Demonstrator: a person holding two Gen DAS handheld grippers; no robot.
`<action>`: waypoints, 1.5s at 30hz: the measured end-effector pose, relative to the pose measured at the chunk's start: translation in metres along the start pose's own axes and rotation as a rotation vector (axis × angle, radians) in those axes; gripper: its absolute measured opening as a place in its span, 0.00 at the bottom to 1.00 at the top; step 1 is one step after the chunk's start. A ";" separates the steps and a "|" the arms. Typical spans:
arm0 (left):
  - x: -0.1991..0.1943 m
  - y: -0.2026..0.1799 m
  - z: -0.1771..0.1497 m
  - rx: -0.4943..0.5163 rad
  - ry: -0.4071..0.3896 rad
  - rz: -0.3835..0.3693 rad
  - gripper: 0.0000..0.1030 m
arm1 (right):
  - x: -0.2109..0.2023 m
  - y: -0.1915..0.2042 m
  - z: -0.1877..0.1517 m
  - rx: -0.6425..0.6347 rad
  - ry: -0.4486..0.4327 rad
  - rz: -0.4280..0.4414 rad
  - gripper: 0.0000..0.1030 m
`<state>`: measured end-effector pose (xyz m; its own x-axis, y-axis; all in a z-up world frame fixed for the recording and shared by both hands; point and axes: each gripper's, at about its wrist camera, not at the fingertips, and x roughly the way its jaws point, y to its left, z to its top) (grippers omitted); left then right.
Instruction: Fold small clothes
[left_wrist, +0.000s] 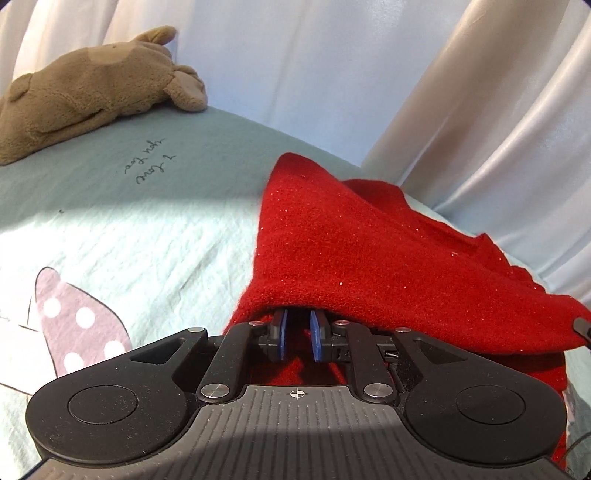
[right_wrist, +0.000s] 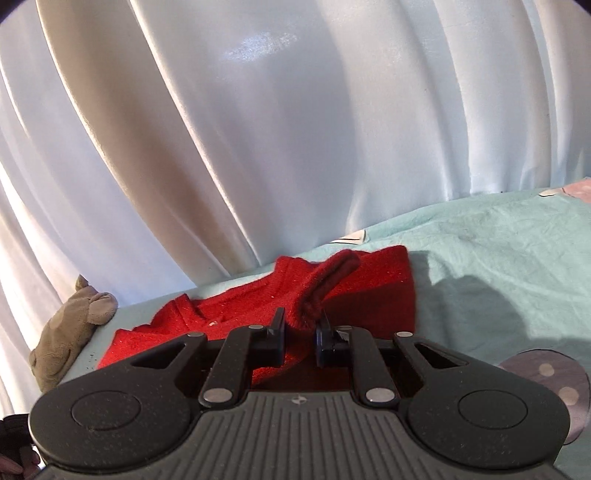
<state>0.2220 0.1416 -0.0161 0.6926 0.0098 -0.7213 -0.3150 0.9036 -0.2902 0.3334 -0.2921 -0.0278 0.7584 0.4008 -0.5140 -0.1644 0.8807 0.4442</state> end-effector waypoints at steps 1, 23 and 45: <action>-0.001 0.000 0.000 -0.003 0.004 -0.006 0.15 | 0.001 -0.003 -0.001 -0.003 0.006 -0.012 0.13; 0.015 0.019 -0.002 -0.267 0.056 -0.223 0.36 | 0.017 -0.041 -0.026 0.280 0.131 0.076 0.16; 0.017 -0.022 -0.012 -0.072 0.063 -0.062 0.15 | 0.028 -0.009 -0.018 -0.224 0.083 -0.173 0.13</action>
<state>0.2329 0.1169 -0.0290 0.6710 -0.0742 -0.7378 -0.3202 0.8684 -0.3786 0.3450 -0.2838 -0.0594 0.7349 0.2505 -0.6302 -0.1792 0.9680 0.1758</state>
